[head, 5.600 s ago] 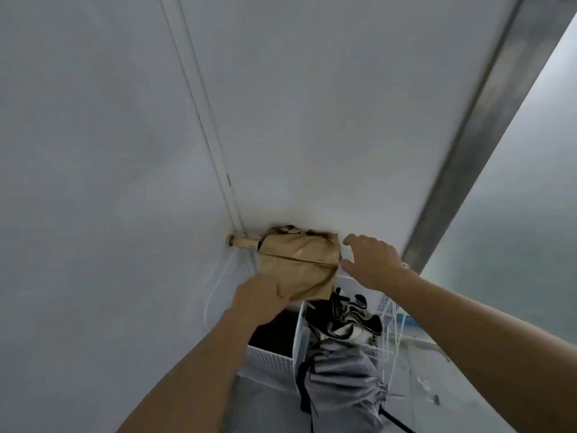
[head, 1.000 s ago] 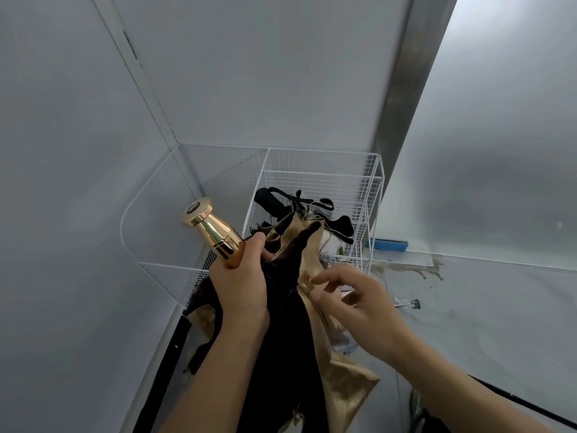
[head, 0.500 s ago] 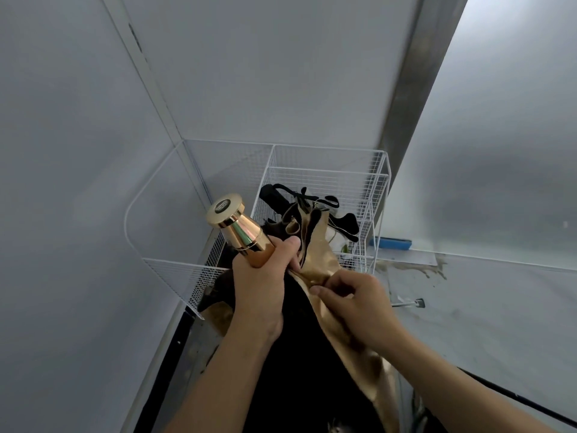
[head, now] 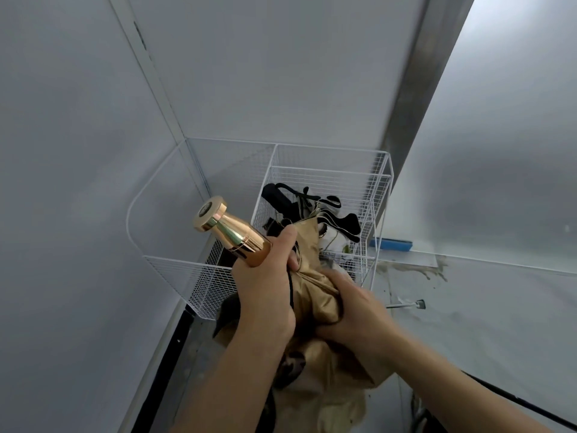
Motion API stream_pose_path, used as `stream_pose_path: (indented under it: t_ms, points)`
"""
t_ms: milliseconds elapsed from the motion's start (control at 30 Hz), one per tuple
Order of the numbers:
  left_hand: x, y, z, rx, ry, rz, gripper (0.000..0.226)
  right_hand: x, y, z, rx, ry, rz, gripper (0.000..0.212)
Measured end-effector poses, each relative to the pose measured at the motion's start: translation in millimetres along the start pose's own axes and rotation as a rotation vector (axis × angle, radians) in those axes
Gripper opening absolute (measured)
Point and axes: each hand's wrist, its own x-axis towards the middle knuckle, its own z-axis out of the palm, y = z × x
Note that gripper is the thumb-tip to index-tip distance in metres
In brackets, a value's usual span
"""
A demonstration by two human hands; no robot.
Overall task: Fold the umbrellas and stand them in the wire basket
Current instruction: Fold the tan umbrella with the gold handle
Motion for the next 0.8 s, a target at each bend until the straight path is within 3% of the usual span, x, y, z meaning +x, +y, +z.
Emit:
stream_pose_path:
  t_ms: [100, 200, 300, 433, 600, 667, 733, 800]
  points:
    - [-0.5, 7.9, -2.3, 0.054, -0.277, 0.048, 0.026, -1.1, -2.6, -20.6, 0.101, 0.003, 0.020, 0.047]
    - [4.5, 16.3, -8.5, 0.112, -0.483, 0.049, 0.017, -2.9, -8.4, -32.1, 0.231, -0.125, -0.011, 0.036]
    - [7.0, 16.8, -10.4, 0.122, -0.556, 0.006, 0.012, -11.3, -16.3, -41.3, 0.291, -0.253, -0.088, 0.032]
    - [6.2, 11.1, -5.6, 0.200, -0.401, 0.064, 0.024, -14.8, -21.1, -42.7, 0.327, -0.404, -0.100, 0.044]
    - [10.6, 10.3, -11.3, 0.341, -0.159, 0.215, 0.033, -10.8, -11.0, -46.4, 0.601, -0.097, -0.052, 0.040]
    - [13.6, 8.0, -14.6, 0.403, -0.099, 0.279, 0.021, -13.5, -7.3, -59.9, 0.748, 0.002, -0.030, 0.037]
    - [15.1, 4.4, -16.0, 0.460, -0.054, 0.334, 0.023, -19.2, -4.0, -70.9, 0.732, -0.108, -0.038, 0.044]
    - [16.6, 0.0, -16.2, 0.523, -0.040, 0.392, 0.028, -22.4, 0.5, -69.1, 0.464, -0.293, 0.020, 0.047]
